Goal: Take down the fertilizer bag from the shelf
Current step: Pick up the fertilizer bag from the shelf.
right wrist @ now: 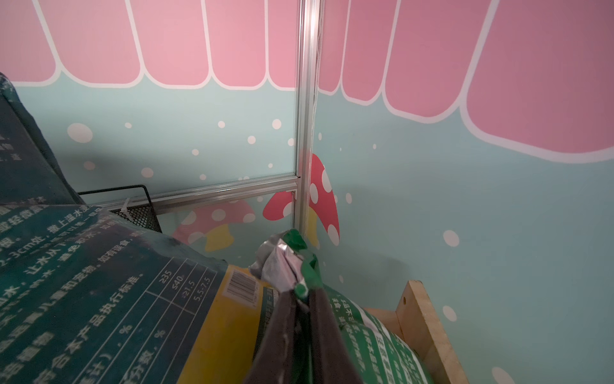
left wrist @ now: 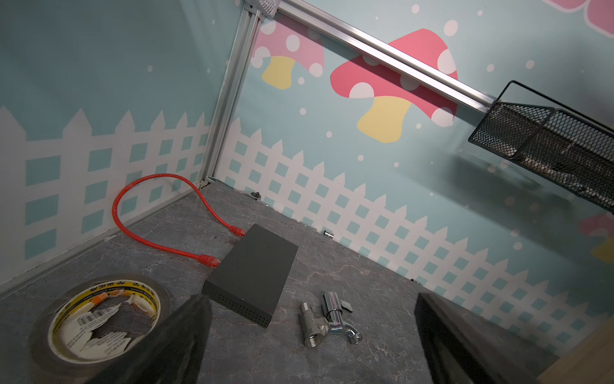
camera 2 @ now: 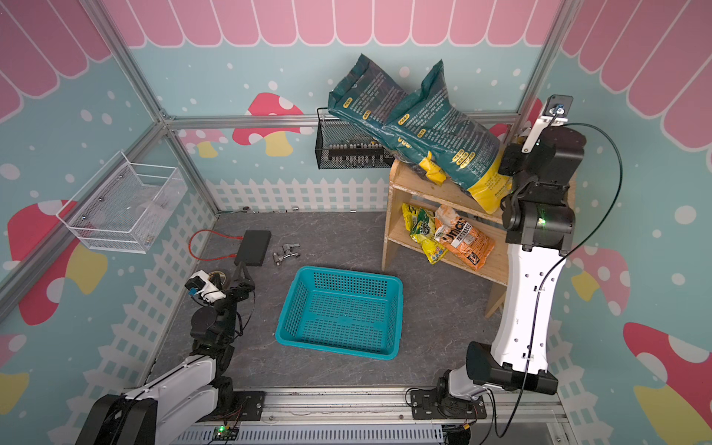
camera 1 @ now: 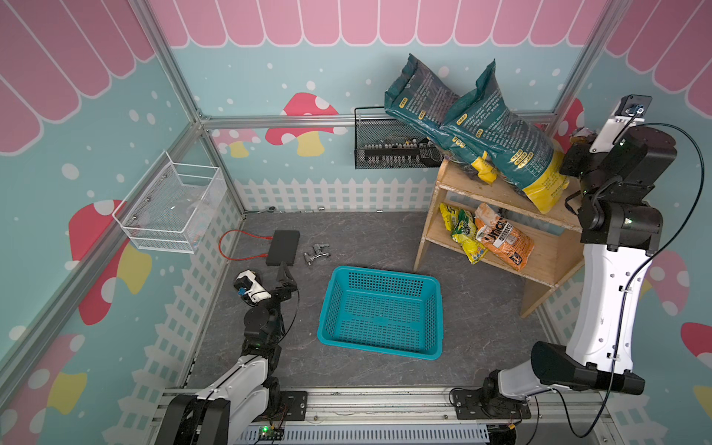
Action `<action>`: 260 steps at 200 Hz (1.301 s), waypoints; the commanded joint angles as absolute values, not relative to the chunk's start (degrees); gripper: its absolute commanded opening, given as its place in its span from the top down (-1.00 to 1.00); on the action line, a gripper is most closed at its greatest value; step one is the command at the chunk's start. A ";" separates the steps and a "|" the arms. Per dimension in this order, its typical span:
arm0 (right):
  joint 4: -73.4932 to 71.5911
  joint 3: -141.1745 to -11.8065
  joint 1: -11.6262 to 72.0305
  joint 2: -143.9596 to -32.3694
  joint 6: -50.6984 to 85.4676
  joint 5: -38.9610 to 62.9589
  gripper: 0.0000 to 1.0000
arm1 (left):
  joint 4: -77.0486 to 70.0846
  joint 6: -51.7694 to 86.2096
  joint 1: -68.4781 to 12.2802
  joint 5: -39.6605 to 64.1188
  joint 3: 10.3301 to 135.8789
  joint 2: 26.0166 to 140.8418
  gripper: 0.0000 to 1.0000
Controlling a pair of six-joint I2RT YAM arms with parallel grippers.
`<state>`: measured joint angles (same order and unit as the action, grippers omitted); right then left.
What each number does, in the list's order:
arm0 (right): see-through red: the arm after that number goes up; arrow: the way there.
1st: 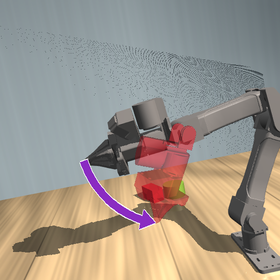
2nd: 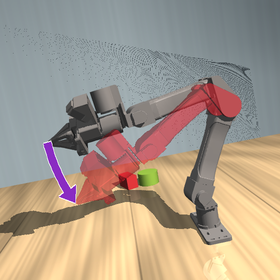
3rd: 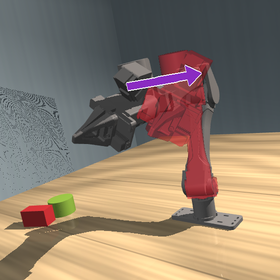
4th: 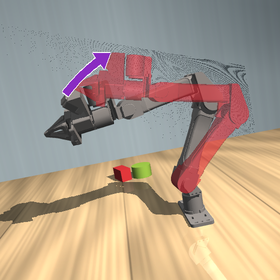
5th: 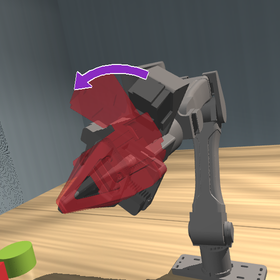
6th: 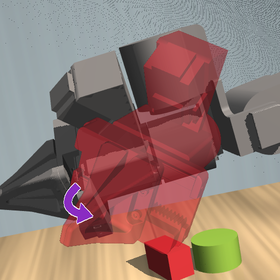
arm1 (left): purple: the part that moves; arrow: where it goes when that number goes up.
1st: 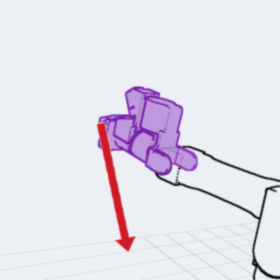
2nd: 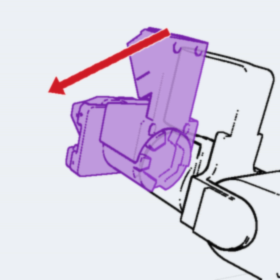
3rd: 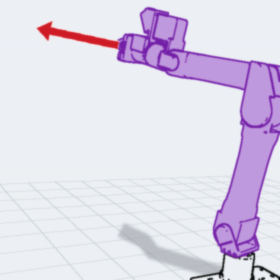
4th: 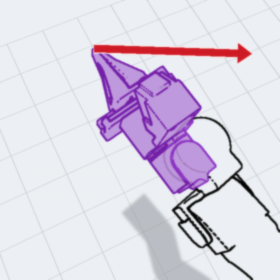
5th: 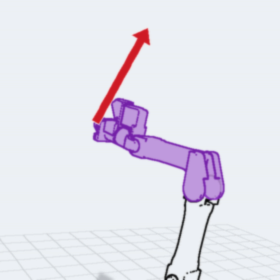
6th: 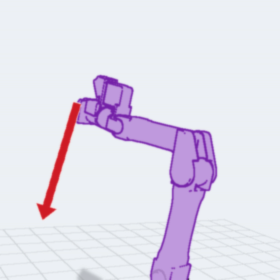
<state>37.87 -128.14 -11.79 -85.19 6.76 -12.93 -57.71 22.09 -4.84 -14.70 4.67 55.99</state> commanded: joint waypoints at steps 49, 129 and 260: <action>37.61 -131.53 -12.35 -77.96 12.10 -13.61 1.00 | -57.93 21.53 -4.56 -13.45 6.06 56.16 -0.99; 37.09 -131.06 -5.88 -68.88 9.63 -9.24 1.00 | -57.28 22.16 -4.55 -13.36 5.65 55.10 -0.98; 25.80 -99.08 -2.64 -51.63 23.60 25.29 1.00 | -55.59 21.98 -4.57 -13.80 5.27 53.46 -0.98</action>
